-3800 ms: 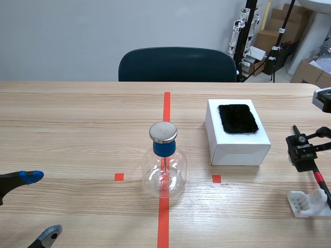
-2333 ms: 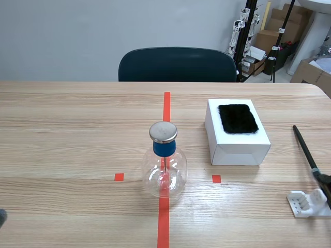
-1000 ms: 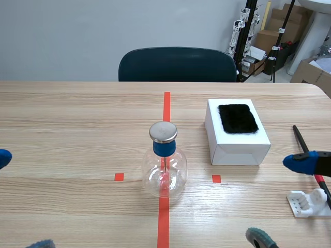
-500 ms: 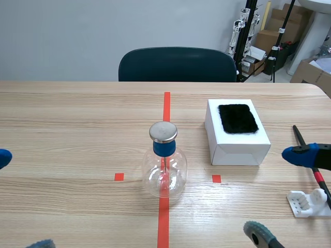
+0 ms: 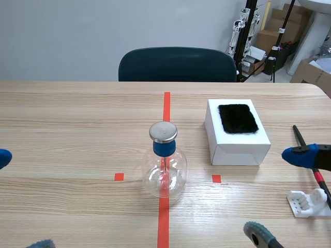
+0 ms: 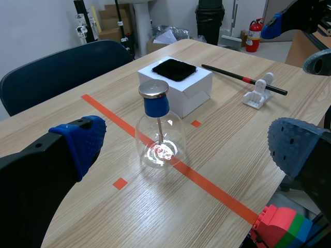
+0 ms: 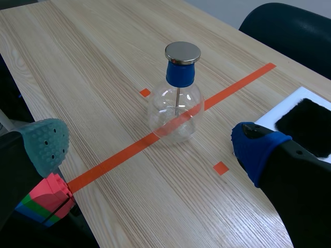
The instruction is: Do the electroscope experiment. return to the home posture
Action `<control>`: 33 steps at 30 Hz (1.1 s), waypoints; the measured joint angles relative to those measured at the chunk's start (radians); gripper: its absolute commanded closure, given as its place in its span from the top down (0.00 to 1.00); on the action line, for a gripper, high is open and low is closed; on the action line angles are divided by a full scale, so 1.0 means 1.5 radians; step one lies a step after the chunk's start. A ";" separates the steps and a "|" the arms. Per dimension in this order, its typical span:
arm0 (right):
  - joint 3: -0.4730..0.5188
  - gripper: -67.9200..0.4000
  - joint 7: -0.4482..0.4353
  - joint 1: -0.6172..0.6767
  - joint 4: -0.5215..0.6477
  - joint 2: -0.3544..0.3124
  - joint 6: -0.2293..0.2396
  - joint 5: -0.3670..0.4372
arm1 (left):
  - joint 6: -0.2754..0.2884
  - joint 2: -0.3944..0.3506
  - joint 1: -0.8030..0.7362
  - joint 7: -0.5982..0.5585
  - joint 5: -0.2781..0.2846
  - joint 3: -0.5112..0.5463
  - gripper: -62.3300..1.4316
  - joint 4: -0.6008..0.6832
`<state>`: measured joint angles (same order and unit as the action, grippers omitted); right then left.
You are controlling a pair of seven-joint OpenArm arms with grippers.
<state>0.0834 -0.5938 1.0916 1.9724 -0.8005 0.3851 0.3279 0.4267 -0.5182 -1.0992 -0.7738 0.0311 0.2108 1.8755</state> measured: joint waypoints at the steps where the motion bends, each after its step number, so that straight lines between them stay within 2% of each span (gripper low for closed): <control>1: 0.000 0.96 0.000 0.000 0.000 0.000 0.000 0.000 | 0.000 0.000 0.000 0.000 0.000 0.000 1.00 0.000; 33: 0.000 0.96 0.000 0.000 0.000 0.000 0.000 0.000 | 0.000 0.000 0.000 -0.028 0.000 0.000 1.00 0.000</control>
<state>0.0834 -0.5941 1.0916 1.9724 -0.8005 0.3851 0.3279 0.4267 -0.5182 -1.0992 -0.8165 0.0311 0.2108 1.8755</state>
